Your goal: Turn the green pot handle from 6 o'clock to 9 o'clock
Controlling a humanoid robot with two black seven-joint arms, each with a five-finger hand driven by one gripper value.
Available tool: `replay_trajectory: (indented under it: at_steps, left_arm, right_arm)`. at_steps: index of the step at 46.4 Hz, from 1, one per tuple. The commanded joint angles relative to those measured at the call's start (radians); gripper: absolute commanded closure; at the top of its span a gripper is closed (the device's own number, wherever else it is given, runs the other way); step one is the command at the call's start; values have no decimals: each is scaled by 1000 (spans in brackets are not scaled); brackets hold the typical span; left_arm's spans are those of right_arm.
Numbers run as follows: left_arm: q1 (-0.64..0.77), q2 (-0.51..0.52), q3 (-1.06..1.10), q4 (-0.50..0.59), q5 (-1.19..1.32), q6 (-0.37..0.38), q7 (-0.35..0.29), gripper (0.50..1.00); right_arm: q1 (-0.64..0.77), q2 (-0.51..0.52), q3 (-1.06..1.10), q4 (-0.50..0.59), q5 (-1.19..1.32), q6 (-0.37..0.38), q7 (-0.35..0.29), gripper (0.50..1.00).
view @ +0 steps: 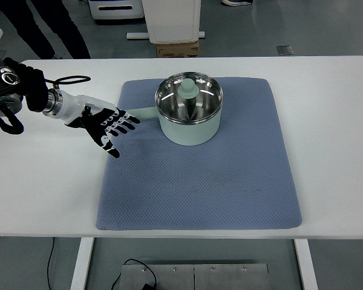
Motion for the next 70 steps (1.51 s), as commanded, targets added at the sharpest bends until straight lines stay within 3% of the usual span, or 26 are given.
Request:
replay_trajectory:
  at_steps: [1, 20, 37, 49, 60, 70]
  left_arm:
    - [0, 0, -1, 10, 0, 0, 0, 500]
    - [-12, -1, -2, -5, -13, 0, -4, 500]
    - [-40, -1, -4, -106, -22, 0, -5, 500]
    - [-133, -3, -31, -103, -288, 0, -5, 500]
    - [-120, -3, -145, -10, -497, 0, -16, 500]
    - [-20, -4, -261, 140, -634, 0, -86, 500]
  right_arm:
    - [0, 0, 0, 0, 0, 0, 0, 500]
    - [0, 0, 0, 0, 0, 0, 0, 500]
    - [0, 0, 0, 0, 0, 0, 0, 500]
    - [0, 0, 0, 0, 0, 0, 0, 500]
    - [0, 0, 0, 0, 0, 0, 0, 500]
    - [0, 0, 0, 1, 0, 0, 0, 500]
